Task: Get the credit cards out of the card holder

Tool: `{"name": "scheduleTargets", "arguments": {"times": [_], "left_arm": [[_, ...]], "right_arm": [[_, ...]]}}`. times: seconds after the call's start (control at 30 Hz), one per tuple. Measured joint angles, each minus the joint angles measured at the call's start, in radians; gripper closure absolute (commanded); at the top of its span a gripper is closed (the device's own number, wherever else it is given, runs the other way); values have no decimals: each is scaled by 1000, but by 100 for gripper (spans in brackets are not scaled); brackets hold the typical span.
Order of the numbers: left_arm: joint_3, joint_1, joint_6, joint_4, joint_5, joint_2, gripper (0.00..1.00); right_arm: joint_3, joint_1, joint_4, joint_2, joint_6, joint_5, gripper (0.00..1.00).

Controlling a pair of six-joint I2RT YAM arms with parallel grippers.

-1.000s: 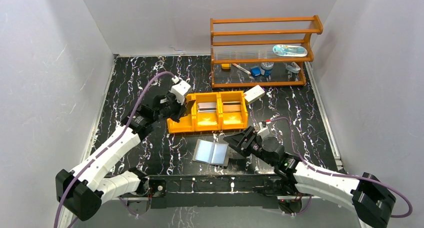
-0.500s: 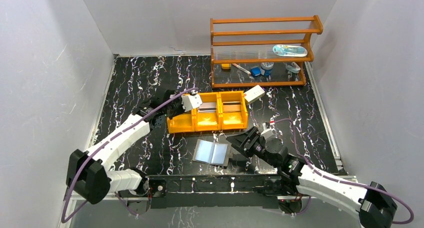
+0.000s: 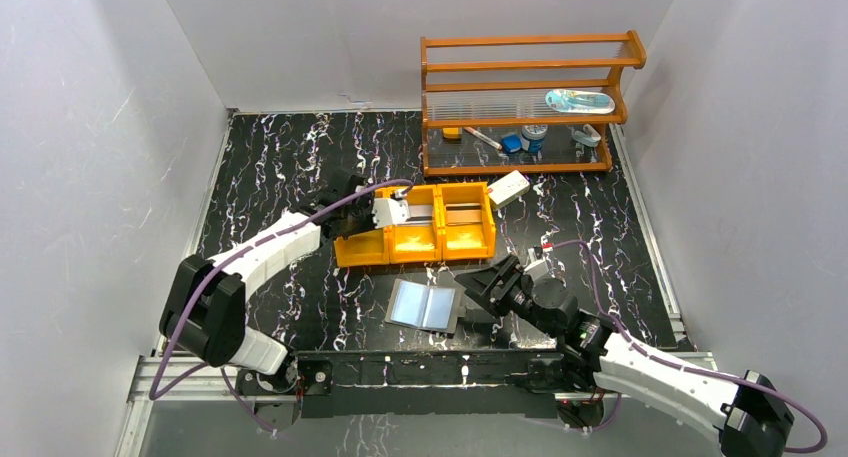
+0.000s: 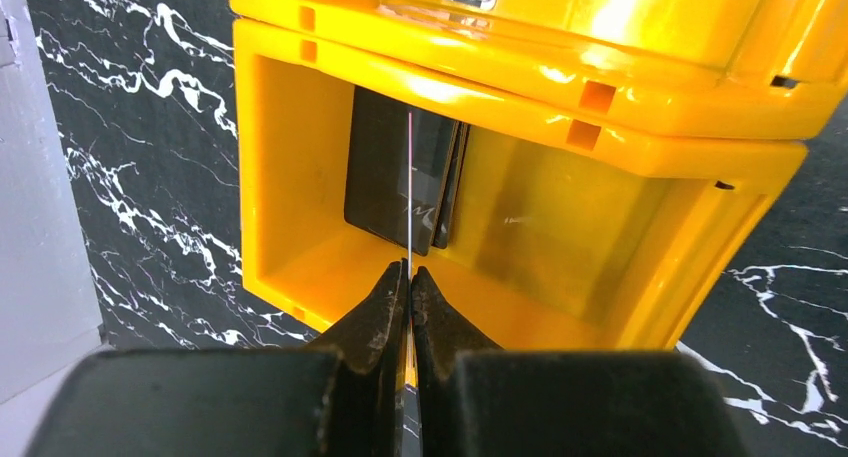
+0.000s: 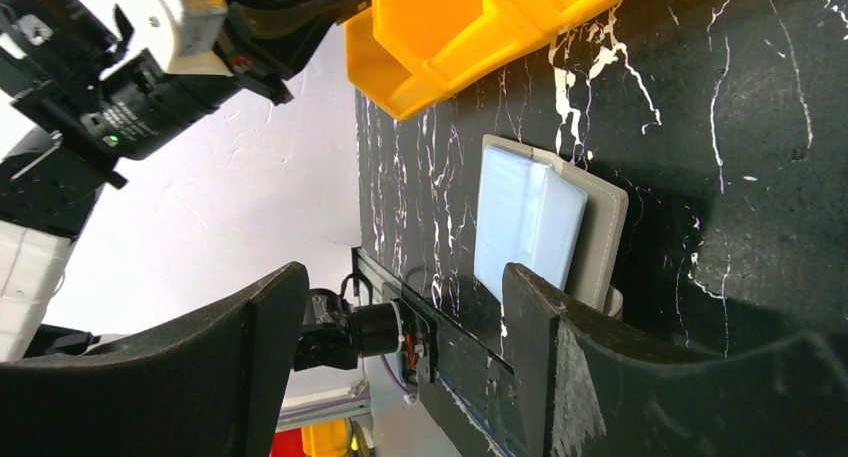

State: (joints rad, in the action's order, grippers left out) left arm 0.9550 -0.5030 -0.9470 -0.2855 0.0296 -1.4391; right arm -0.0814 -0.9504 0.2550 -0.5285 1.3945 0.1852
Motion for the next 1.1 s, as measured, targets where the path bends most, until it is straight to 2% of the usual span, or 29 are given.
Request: {"name": "scheduleTargets", "arguments": {"times": [0.47, 0.7, 1.1], "left_arm": [[-76, 0, -88, 251, -109, -98, 100], [-76, 0, -101, 317, -128, -172, 100], [-79, 0, -83, 353, -125, -177, 100]], "right_arm": [[32, 0, -20, 33, 18, 22, 20], [35, 0, -45, 79, 30, 28, 20], [69, 0, -119, 163, 73, 42, 20]]}}
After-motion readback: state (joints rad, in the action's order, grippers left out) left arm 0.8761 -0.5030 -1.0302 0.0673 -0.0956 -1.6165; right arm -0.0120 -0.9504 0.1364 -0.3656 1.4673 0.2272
